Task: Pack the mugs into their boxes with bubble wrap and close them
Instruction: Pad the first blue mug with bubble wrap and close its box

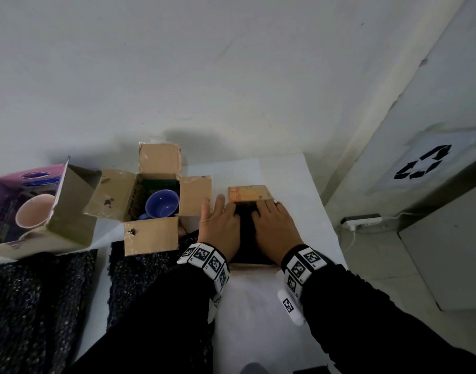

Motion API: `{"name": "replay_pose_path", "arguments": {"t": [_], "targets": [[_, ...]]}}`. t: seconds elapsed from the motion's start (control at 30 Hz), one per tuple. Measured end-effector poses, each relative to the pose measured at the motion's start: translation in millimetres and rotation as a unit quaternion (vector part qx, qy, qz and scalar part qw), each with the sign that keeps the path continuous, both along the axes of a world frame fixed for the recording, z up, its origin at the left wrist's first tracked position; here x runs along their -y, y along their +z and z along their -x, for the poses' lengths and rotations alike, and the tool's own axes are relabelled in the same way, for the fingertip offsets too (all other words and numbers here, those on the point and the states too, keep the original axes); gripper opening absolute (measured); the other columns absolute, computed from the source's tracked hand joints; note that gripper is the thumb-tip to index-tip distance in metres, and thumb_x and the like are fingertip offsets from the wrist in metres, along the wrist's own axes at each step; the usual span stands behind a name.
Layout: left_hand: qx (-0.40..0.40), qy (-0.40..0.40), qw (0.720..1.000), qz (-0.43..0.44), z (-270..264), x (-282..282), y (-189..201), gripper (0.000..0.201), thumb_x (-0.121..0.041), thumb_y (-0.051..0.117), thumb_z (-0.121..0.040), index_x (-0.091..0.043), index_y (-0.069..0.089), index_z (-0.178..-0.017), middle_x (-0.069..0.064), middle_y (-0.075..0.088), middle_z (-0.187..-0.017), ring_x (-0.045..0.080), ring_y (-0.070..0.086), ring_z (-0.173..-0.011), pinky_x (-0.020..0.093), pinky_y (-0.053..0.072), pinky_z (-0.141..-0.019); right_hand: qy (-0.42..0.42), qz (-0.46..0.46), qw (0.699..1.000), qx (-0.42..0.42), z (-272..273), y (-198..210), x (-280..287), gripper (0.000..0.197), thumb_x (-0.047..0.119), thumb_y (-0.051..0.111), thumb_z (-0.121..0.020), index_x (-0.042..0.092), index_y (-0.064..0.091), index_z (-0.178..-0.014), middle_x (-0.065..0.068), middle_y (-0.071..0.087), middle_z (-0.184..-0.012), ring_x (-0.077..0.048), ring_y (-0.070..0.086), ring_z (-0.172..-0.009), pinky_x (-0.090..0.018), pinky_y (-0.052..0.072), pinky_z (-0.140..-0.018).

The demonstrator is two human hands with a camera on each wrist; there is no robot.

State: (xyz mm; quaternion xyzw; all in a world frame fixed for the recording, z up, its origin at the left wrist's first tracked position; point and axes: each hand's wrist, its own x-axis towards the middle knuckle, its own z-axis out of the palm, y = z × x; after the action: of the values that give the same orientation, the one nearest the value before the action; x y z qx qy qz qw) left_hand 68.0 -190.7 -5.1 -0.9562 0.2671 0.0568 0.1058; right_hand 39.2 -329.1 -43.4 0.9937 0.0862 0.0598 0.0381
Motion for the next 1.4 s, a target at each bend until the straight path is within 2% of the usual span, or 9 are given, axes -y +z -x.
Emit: {"name": "replay_pose_path", "arguments": {"t": [0.23, 0.37, 0.53, 0.73, 0.87, 1.0, 1.13, 1.23, 1.4], "targets": [[-0.030, 0.012, 0.999, -0.005, -6.1, 7.5, -1.0, 0.039, -0.024, 0.031, -0.093, -0.020, 0.049, -0.127, 0.000, 0.050, -0.142, 0.033, 0.000, -0.147, 0.064, -0.023, -0.103, 0.010, 0.035, 0.999, -0.035, -5.0, 10.0, 3.1, 0.014, 0.020, 0.048, -0.082, 0.014, 0.061, -0.082, -0.002, 0.065, -0.067, -0.025, 0.062, -0.068, -0.059, 0.018, -0.116], [-0.029, 0.006, 0.999, 0.013, -6.0, 1.9, -0.2, 0.030, -0.026, 0.041, -0.089, -0.024, 0.058, -0.112, -0.002, 0.060, -0.128, 0.031, 0.017, -0.143, 0.065, -0.016, -0.106, 0.028, 0.016, 0.998, -0.054, -4.7, 10.3, 4.7, 0.018, 0.020, 0.049, -0.080, 0.011, 0.059, -0.091, -0.007, 0.068, -0.076, -0.030, 0.062, -0.075, -0.050, 0.033, -0.105], [0.086, -0.086, 0.982, 0.142, 4.2, -24.5, -1.8, 0.017, -0.033, 0.055, -0.077, -0.020, 0.065, -0.072, -0.006, 0.065, -0.077, 0.026, 0.053, -0.100, 0.055, 0.026, -0.100, 0.055, -0.021, 0.996, 0.062, 11.4, 18.2, 24.5, 0.007, 0.021, 0.060, -0.080, 0.017, 0.060, -0.085, -0.003, 0.062, -0.085, -0.027, 0.055, -0.086, -0.044, 0.039, -0.090], [0.061, -0.131, 0.987, 0.066, 5.2, -41.8, 2.0, 0.034, -0.041, 0.042, -0.082, -0.024, 0.070, -0.072, -0.013, 0.067, -0.078, 0.025, 0.051, -0.117, 0.060, 0.013, -0.107, 0.059, 0.019, 0.998, 0.018, 24.7, 19.7, 41.7, 0.019, 0.038, 0.058, -0.084, 0.021, 0.066, -0.083, 0.003, 0.067, -0.089, -0.021, 0.056, -0.102, -0.046, 0.034, -0.098], [0.048, -0.133, 0.990, 0.013, 7.9, -40.4, 2.3, 0.035, -0.043, 0.043, -0.082, -0.026, 0.073, -0.083, -0.015, 0.068, -0.087, 0.027, 0.044, -0.126, 0.063, 0.003, -0.108, 0.019, 0.061, 0.998, 0.007, 30.6, 23.4, 30.7, 0.008, 0.025, 0.060, -0.081, 0.019, 0.065, -0.083, -0.003, 0.067, -0.095, -0.026, 0.053, -0.099, -0.041, 0.036, -0.080], [0.051, -0.176, 0.983, 0.019, 14.0, -38.1, 2.3, 0.036, -0.042, 0.043, -0.087, -0.023, 0.074, -0.089, -0.006, 0.068, -0.094, 0.026, 0.049, -0.117, 0.050, 0.023, -0.104, -0.026, 0.023, 0.998, 0.052, 46.5, 33.0, 5.3, 0.012, 0.009, 0.060, -0.068, 0.014, 0.062, -0.078, -0.011, 0.067, -0.080, -0.032, 0.060, -0.089, -0.034, 0.044, -0.065], [0.050, -0.214, 0.969, 0.117, 29.7, -46.3, -6.7, 0.048, -0.051, 0.039, -0.090, -0.016, 0.070, -0.081, 0.000, 0.067, -0.084, 0.022, 0.060, -0.094, 0.037, 0.038, -0.093, -0.064, -0.007, 0.995, 0.078, 73.7, 25.2, -8.0, 0.017, 0.028, 0.066, -0.081, 0.017, 0.056, -0.074, -0.007, 0.062, -0.071, -0.029, 0.045, -0.095, -0.038, 0.034, -0.069], [0.043, -0.196, 0.970, 0.139, 37.5, -54.7, -15.7, 0.058, -0.067, 0.045, -0.080, -0.015, 0.070, -0.088, 0.000, 0.069, -0.095, 0.022, 0.059, -0.111, 0.040, 0.037, -0.102, -0.088, -0.013, 0.992, 0.087, 83.9, 19.1, -8.0, 0.020, 0.035, 0.052, -0.089, 0.017, 0.054, -0.080, -0.005, 0.060, -0.078, -0.029, 0.049, -0.091, -0.044, 0.032, -0.081], [0.051, -0.204, 0.970, 0.120, 38.6, -54.2, -16.6, 0.037, -0.049, 0.076, -0.063, -0.017, 0.067, -0.079, -0.001, 0.070, -0.085, 0.022, 0.062, -0.105, 0.037, 0.032, -0.095, -0.111, -0.008, 0.993, 0.049, 78.1, 16.8, -9.8, 0.027, 0.031, 0.049, -0.091, 0.018, 0.059, -0.070, -0.003, 0.057, -0.080, -0.027, 0.044, -0.088, -0.044, 0.030, -0.079]]}}
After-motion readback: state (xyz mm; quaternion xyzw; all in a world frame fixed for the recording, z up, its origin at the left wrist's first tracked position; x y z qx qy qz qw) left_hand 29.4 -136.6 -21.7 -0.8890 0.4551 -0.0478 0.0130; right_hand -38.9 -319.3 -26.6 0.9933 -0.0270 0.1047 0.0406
